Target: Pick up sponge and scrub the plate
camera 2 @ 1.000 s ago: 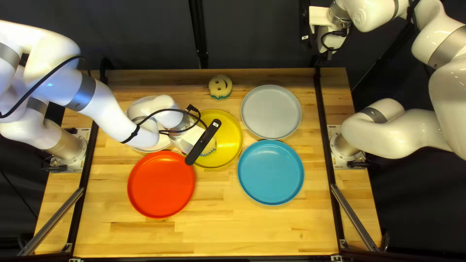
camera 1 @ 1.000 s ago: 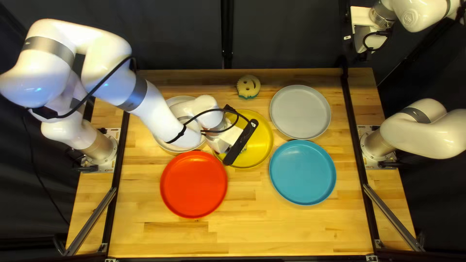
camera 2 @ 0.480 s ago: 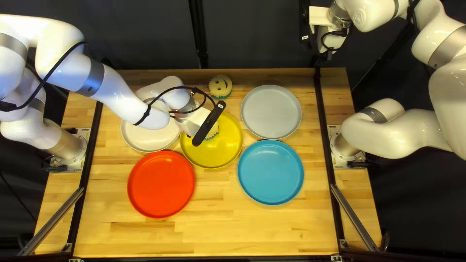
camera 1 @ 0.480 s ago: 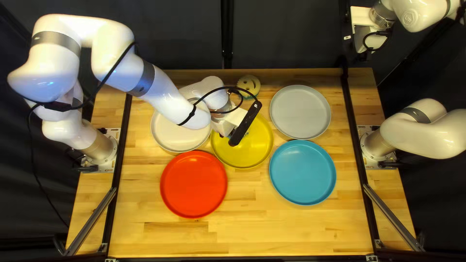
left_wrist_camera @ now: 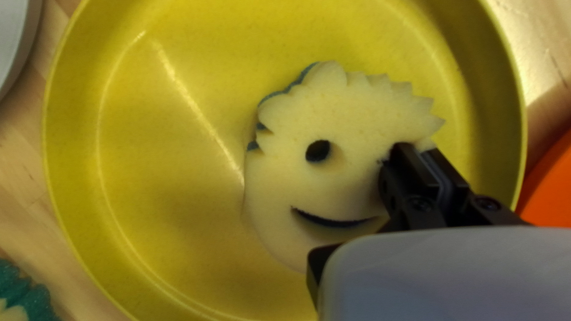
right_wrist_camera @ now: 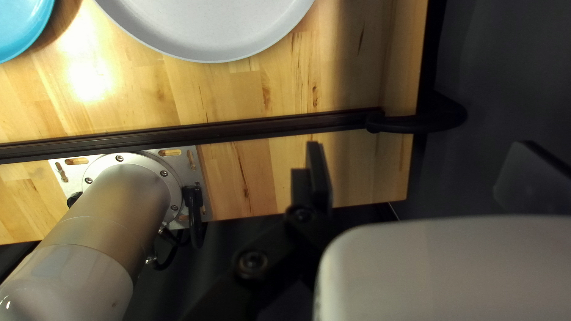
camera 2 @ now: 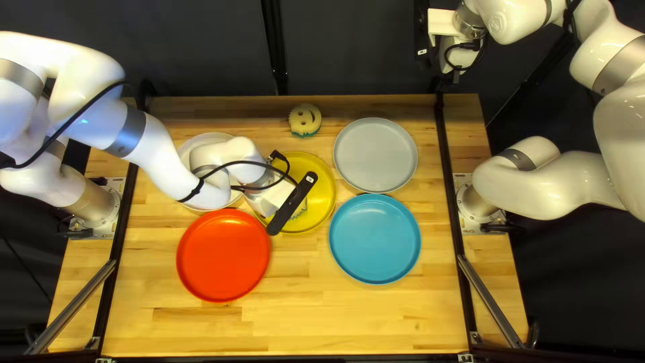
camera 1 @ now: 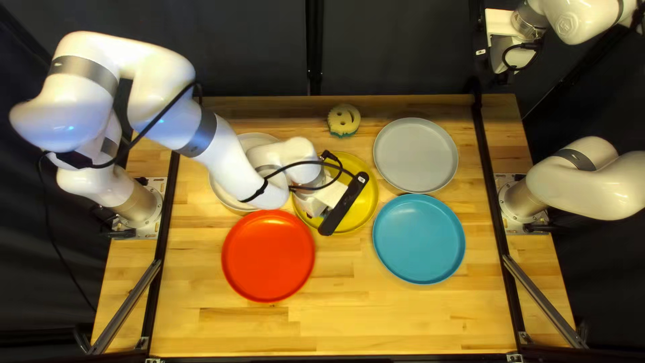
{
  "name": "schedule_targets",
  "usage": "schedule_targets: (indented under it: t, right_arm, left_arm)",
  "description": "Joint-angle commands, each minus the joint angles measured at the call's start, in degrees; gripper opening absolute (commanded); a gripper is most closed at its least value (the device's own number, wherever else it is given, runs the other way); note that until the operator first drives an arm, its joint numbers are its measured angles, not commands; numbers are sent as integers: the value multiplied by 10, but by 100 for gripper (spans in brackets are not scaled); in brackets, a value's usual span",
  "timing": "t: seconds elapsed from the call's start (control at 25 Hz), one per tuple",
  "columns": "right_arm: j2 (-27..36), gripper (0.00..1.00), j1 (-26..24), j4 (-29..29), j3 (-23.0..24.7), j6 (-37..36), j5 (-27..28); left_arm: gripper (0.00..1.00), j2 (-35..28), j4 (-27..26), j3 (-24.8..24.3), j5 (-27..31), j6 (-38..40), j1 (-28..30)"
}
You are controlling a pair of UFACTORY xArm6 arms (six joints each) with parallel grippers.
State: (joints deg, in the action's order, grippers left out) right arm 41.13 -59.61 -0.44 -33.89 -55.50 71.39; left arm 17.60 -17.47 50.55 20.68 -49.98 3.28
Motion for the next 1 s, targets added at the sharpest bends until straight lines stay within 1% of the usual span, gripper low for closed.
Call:
schedule_targets:
  t: [0.04,0.16,0.28,0.48,0.72,1.0]
  right_arm:
    - [0,100,0,0,0,0,0]
    - [0,100,0,0,0,0,0]
    - [0,100,0,0,0,0,0]
    - [0,100,0,0,0,0,0]
    - [0,100,0,0,0,0,0]
    - [0,100,0,0,0,0,0]
  left_arm:
    - [0,-15,-3,-3,20,-31,-41]
    - [0,-16,-5,3,38,-53,-74]
    - [0,-6,-8,20,58,-74,-102]
    - [0,18,-9,56,84,-89,-124]
    - [0,15,2,60,84,-55,-87]
    - [0,-4,39,43,66,18,-17]
